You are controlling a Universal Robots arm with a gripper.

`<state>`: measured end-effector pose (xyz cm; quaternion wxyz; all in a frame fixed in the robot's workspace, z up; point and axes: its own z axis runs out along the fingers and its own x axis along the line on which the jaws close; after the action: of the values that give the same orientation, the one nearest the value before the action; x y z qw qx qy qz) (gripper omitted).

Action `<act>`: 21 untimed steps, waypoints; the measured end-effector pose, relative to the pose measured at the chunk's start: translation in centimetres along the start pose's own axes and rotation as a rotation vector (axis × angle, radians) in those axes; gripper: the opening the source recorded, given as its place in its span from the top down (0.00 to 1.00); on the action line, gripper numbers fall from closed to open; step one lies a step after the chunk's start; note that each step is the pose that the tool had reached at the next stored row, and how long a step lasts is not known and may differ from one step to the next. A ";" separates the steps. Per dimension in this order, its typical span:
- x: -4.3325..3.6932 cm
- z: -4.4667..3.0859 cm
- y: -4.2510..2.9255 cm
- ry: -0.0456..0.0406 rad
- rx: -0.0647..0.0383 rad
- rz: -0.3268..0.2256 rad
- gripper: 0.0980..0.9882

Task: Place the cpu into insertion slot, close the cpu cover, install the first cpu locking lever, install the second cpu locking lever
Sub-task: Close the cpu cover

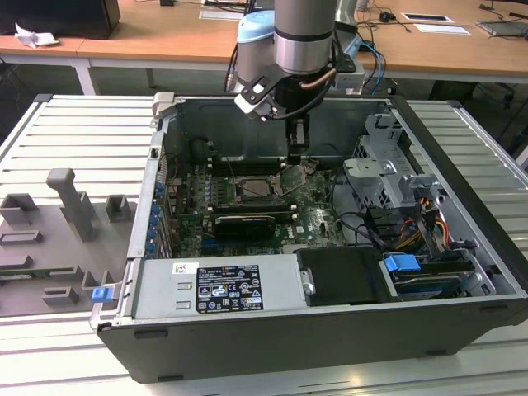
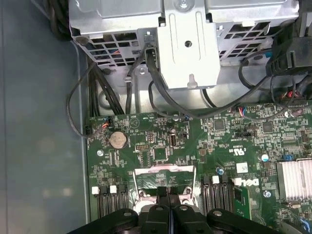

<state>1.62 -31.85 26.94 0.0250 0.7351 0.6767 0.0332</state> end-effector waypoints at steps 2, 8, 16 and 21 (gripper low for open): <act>0.03 0.02 0.30 -0.0001 0.000 0.000 0.99; 0.08 0.08 0.94 0.0000 0.000 0.000 0.99; 0.15 0.15 1.78 0.0000 0.000 0.000 0.99; 0.20 0.20 2.45 -0.0001 0.001 0.000 0.99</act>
<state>4.09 -31.85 26.94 0.0248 0.7350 0.6768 0.0329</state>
